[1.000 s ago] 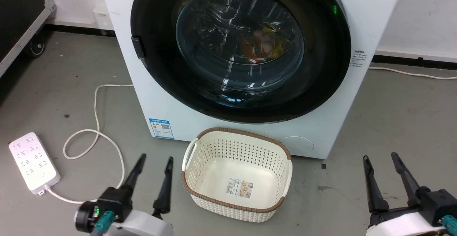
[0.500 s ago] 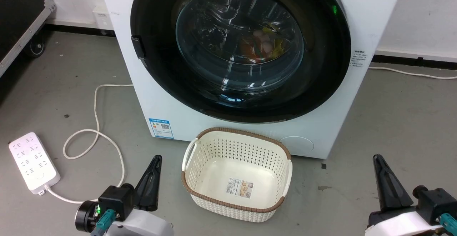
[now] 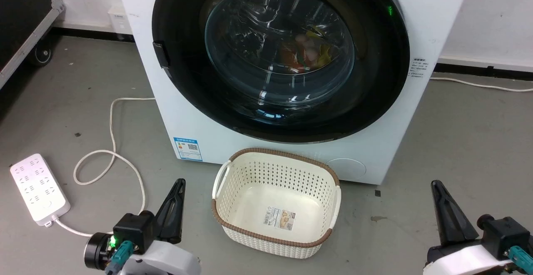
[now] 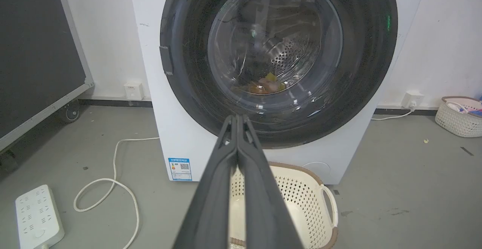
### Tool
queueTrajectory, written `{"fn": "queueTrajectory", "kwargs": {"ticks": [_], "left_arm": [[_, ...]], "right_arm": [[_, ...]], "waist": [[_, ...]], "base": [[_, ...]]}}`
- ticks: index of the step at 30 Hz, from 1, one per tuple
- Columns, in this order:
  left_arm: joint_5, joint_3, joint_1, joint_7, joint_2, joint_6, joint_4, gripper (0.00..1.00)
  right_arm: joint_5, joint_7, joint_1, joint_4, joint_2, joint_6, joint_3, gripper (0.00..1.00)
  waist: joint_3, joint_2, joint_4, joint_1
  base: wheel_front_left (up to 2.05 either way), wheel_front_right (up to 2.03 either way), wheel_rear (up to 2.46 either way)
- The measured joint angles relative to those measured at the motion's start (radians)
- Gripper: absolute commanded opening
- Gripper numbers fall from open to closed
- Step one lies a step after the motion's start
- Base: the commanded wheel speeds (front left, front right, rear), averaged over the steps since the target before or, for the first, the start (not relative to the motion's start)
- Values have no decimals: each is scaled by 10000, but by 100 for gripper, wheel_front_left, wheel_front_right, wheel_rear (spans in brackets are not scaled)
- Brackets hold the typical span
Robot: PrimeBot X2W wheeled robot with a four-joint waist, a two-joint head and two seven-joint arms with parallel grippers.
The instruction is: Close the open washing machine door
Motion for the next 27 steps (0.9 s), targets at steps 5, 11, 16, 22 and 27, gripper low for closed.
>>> {"fn": "queueTrajectory", "kwargs": {"ticks": [5, 11, 16, 22, 27], "left_arm": [[88, 38, 0, 81, -29, 65, -58, 0], [174, 77, 1, 238, -77, 117, -153, 0], [207, 113, 2, 336, -100, 165, -222, 0], [282, 163, 21, 456, -138, 228, -318, 0], [360, 201, 105, 543, -159, 263, -385, 0]], "right_arm": [[-40, 119, 0, -40, 0, 0, 40, 0], [-65, 249, -1, -84, 0, 0, 81, 0], [-81, 339, -1, -125, 0, 0, 125, 0], [-151, 443, -2, -167, 2, 0, 173, 0], [-167, 529, -2, -213, 2, 0, 203, 0]], "waist": [[6, 0, 4, 0], [13, 0, 9, 0], [19, 0, 14, 0], [27, 0, 19, 0], [32, 0, 23, 0]], "base": [[0, 0, 0], [0, 0, 0], [0, 0, 0], [0, 0, 0], [0, 0, 0]]}}
